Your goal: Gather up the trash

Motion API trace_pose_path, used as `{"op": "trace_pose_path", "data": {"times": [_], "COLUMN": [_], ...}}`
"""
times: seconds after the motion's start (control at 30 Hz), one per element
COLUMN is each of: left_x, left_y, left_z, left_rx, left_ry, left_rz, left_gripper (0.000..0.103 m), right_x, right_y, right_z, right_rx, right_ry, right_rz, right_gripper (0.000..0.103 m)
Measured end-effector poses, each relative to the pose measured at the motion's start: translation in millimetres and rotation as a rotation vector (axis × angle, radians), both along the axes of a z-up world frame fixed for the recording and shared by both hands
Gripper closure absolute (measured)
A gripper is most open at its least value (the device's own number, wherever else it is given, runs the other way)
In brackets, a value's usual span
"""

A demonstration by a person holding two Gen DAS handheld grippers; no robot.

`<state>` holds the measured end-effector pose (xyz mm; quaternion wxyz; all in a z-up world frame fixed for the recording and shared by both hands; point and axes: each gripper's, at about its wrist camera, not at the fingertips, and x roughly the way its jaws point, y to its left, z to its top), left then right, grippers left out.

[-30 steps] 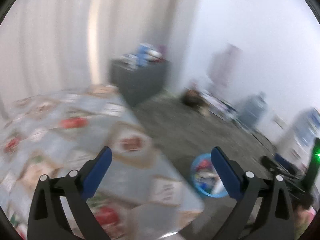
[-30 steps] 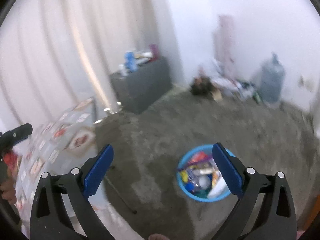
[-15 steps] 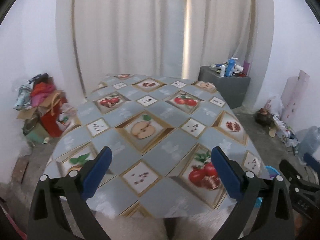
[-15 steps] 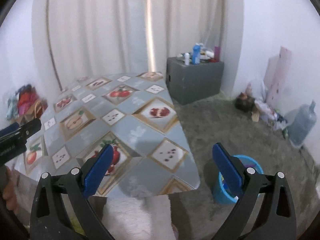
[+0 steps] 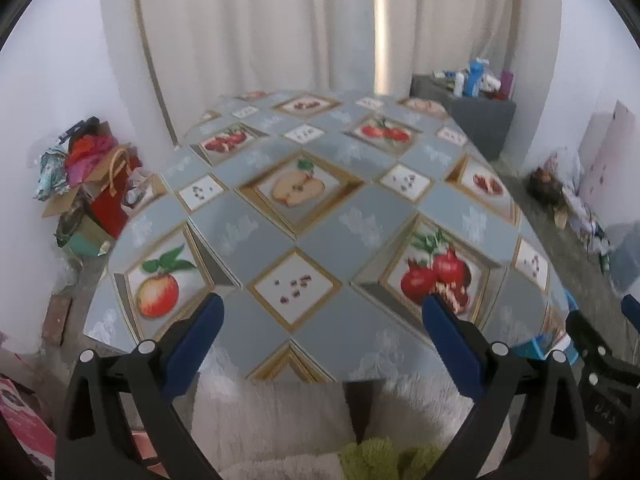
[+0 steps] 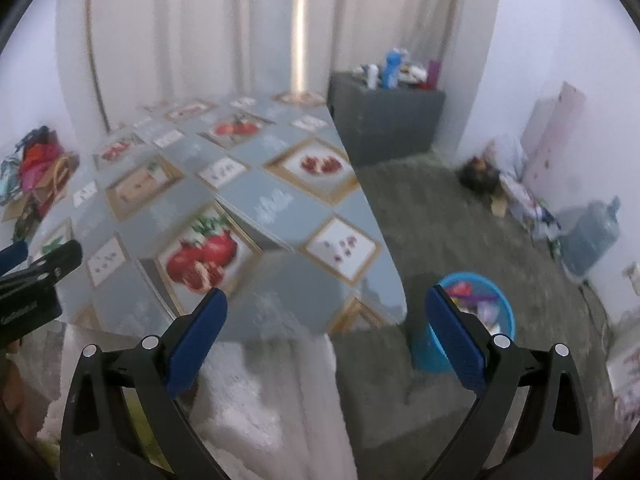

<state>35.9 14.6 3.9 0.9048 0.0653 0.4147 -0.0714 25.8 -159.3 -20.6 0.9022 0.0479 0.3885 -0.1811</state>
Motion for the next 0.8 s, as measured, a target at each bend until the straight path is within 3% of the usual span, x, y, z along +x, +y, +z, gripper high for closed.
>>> {"op": "trace_pose_path", "data": {"times": [0.8], "left_x": [1], "left_y": [-20], "left_z": [-10], "left_rx": [0.038], "left_ry": [0.041], "left_rz": [-0.042], "left_gripper": [0.006], "right_x": [-9], "right_y": [-32], "right_z": [-14], "right_rx": [0.025], "right_ry": [0.040], "right_rz": [-0.110], "right_gripper": [0.008]}}
